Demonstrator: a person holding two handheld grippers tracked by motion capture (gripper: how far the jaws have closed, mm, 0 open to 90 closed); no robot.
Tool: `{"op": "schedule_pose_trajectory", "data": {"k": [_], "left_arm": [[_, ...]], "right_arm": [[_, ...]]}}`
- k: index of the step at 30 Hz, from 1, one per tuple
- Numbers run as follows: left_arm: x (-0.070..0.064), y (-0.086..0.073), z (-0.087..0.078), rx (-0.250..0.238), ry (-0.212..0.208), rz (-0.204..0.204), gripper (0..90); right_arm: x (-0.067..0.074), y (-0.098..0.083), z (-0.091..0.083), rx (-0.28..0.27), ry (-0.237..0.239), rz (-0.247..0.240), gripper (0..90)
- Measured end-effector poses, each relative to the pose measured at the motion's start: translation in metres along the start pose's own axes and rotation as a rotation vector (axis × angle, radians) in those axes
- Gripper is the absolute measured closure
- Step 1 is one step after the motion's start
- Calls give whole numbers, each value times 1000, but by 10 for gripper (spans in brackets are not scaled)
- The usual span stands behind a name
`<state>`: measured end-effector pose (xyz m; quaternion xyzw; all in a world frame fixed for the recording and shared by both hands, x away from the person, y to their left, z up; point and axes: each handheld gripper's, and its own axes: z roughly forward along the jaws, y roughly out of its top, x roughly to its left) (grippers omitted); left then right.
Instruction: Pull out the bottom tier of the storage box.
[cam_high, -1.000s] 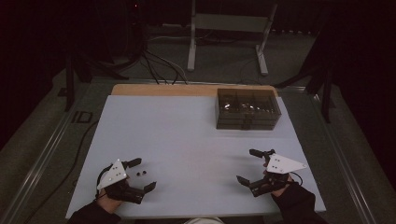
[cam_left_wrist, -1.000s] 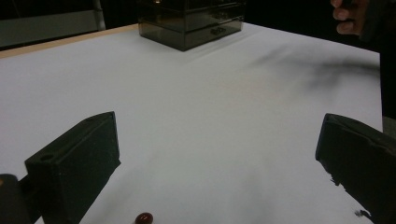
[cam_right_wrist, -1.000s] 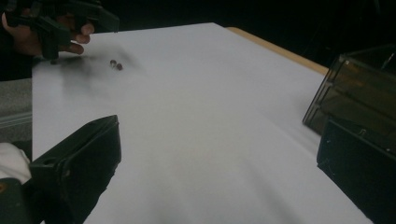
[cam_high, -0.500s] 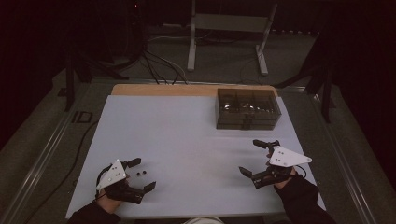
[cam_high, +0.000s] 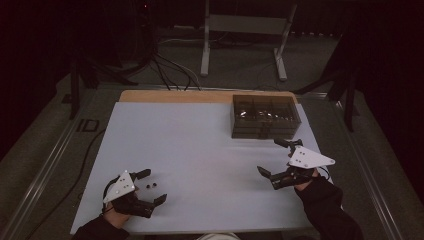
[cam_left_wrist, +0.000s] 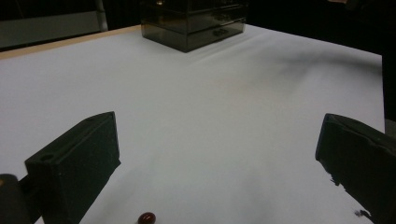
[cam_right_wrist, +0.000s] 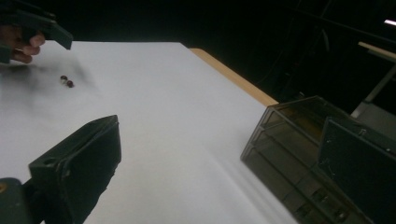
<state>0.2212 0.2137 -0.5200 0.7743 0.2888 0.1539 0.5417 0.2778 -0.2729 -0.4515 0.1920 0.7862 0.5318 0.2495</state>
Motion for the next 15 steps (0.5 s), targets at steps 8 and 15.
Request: {"op": "schedule_pose_trajectory", "data": {"k": [8,15], "left_arm": [[0,0,0,6,-1,-3,9],[1,0,-1,-1,7,-6,9]], "right_arm": [[-8,-5,6,25,-38,-32,0],[-18,-6,13,55,-60,-47,0]]}}
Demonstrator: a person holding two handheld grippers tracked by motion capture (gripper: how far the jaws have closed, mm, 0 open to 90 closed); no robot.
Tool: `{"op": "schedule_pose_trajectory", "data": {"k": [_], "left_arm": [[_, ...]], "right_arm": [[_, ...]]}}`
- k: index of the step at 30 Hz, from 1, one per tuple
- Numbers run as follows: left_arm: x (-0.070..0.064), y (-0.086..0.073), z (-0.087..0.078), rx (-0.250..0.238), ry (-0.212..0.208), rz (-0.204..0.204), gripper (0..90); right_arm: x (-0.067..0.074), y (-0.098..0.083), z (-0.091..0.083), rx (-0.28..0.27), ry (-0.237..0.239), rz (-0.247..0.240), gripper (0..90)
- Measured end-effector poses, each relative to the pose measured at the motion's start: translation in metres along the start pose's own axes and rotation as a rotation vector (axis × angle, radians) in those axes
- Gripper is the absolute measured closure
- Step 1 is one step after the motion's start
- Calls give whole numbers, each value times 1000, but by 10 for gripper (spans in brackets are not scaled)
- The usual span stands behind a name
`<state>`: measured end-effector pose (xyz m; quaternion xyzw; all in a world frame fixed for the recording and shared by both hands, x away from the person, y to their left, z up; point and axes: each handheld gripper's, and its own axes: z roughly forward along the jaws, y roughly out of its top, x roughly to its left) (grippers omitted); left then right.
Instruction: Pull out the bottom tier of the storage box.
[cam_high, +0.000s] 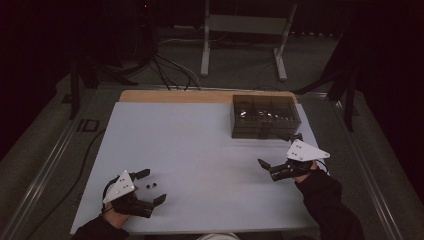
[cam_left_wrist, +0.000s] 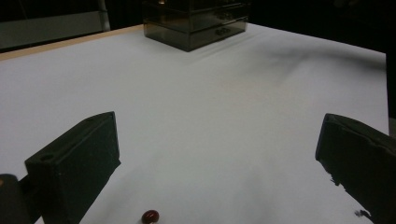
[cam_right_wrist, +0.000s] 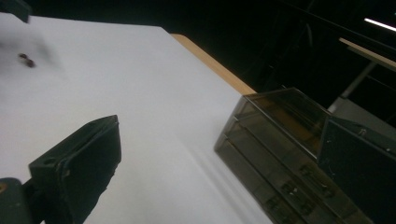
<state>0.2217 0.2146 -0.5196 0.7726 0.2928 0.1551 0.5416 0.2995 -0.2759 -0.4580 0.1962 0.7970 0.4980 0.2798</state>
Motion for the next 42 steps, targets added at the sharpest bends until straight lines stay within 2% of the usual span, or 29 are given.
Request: {"op": "schedule_pose_trajectory", "data": {"k": [9,13,25,28,34,36,39,42], "left_arm": [[0,-1,0,7,0,5,9],[0,0,0,-2,0,0,9],[0,0,1,6,-6,4,9],[0,0,0,5,-7,1,9],[1,-1,1,2,-7,-4,9],[1,-1,1,4,-7,-5,9],[1,0,1,1,-8,-4,9],[1,-1,0,4,-5,-7,9]], "right_arm": [[-10,-8,8,47,-53,-36,0],[-13,-12,14,90,-76,-76,0],[-18,-25,25,151,-100,-84,0],[-19,-29,30,182,-113,-105,0],[-19,-33,36,208,-120,-135,26],[-19,-35,39,224,-131,-164,35],[-18,-36,40,234,-135,-171,36],[-16,-42,47,290,-148,-229,39]]}}
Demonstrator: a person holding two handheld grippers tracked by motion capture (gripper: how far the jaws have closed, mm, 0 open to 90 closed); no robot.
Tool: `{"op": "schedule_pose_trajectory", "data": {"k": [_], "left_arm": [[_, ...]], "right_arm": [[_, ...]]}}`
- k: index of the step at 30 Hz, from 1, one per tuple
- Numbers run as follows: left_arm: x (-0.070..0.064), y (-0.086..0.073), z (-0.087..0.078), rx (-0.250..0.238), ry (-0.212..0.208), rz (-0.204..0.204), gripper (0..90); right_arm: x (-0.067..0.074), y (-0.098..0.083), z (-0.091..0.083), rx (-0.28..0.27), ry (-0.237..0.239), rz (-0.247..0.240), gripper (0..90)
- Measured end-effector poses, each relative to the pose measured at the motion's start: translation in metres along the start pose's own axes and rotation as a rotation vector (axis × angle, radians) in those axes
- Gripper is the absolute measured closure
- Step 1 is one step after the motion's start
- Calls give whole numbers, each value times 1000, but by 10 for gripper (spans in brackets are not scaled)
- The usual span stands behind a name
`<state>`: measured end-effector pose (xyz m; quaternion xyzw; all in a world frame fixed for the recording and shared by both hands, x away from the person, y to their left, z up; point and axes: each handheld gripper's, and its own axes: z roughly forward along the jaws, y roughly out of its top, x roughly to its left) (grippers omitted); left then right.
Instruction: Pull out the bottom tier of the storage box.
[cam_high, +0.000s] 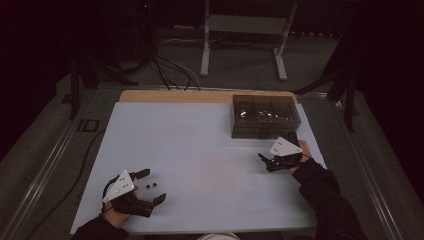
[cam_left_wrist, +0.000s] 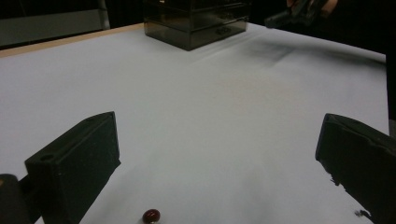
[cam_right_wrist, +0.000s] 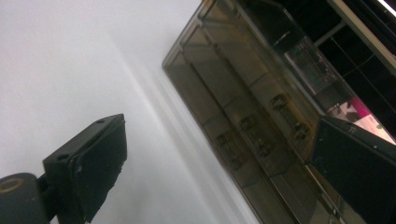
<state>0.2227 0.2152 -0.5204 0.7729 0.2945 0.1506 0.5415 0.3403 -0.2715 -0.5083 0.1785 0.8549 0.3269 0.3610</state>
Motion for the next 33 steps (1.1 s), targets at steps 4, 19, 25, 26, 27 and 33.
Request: {"op": "schedule_pose_trajectory", "data": {"k": [4,19,25,26,27,33], "left_arm": [[0,0,0,-1,1,-1,9],[0,0,-1,-10,2,-5,9],[0,1,-1,-6,2,2,9],[-1,1,-1,-12,1,2,9],[-1,1,-1,-9,0,2,9],[-1,1,-1,-8,-1,5,9]], "right_arm": [[2,-3,5,21,-5,-28,43],[12,-7,20,170,-127,-193,132],[15,-5,26,234,-145,-265,160],[15,-5,26,234,-145,-265,160],[16,-5,27,245,-151,-272,172],[20,-7,31,311,-174,-363,236]]}}
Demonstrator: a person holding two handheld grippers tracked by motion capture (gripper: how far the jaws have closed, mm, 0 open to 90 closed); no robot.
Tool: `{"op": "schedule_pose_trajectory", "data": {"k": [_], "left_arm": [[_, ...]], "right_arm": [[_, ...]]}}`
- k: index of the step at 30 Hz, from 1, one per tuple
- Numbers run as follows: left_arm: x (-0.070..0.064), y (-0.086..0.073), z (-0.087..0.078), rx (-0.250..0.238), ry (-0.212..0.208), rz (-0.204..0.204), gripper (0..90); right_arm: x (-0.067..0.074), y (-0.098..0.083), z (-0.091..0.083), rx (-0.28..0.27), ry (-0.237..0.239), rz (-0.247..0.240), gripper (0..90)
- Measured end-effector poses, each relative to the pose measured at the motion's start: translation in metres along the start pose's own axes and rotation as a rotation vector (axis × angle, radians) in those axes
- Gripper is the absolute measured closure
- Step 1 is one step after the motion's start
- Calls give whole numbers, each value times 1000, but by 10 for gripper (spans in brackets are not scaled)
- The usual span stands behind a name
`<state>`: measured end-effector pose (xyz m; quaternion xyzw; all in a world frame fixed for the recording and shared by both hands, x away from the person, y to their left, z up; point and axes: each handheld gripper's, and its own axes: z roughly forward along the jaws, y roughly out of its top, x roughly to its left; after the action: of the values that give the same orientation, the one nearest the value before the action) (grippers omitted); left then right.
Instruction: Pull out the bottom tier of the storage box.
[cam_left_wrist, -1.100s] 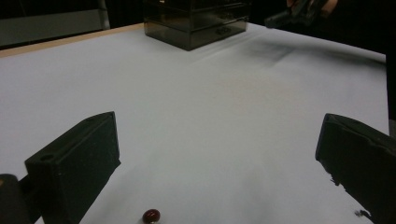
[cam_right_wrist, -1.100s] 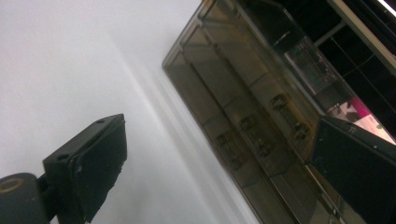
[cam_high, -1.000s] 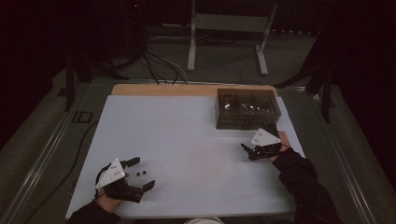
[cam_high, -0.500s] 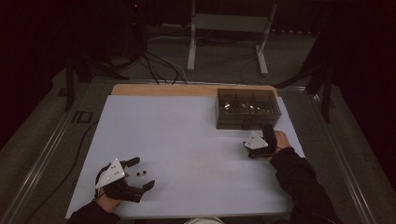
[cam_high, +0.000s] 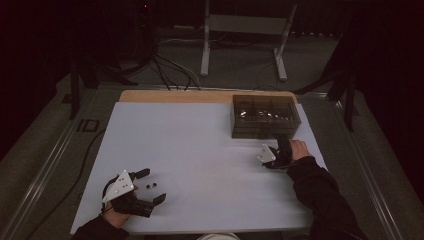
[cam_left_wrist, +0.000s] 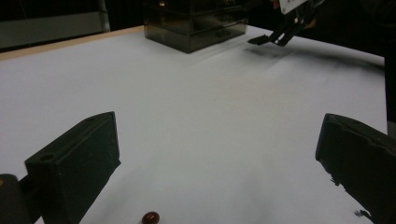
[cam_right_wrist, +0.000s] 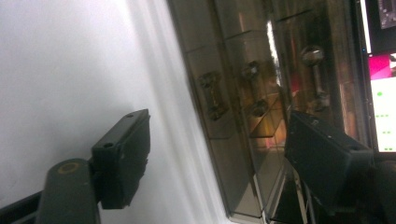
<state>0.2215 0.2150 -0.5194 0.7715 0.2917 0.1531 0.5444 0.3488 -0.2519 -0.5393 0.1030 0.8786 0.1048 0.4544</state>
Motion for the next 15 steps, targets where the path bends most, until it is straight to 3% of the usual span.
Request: {"op": "schedule_pose_trajectory", "data": {"k": [7,8,13,15], "left_arm": [[0,0,0,-2,0,-4,9],[1,0,0,3,2,-3,9],[0,0,0,-3,0,-4,9],[0,0,0,-2,-1,-7,9]], "right_arm": [[4,0,3,28,-37,-54,286],[6,1,4,25,-40,-74,368],[9,0,7,24,-42,-96,389],[11,1,9,34,-70,-117,399]]}}
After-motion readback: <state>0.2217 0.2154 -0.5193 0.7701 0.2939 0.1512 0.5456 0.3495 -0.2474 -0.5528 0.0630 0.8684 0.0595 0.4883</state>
